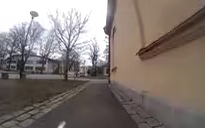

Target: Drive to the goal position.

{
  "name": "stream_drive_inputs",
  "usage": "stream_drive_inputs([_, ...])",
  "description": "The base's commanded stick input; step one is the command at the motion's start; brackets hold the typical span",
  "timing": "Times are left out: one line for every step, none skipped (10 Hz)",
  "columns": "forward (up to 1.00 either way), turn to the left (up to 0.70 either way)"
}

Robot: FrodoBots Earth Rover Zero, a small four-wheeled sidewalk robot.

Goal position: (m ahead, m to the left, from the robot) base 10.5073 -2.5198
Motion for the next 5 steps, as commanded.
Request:
stream_drive_inputs([1.0, 0.0])
stream_drive_inputs([1.0, 0.0])
stream_drive_inputs([1.0, 0.0])
stream_drive_inputs([1.0, 0.0])
stream_drive_inputs([1.0, 0.0])
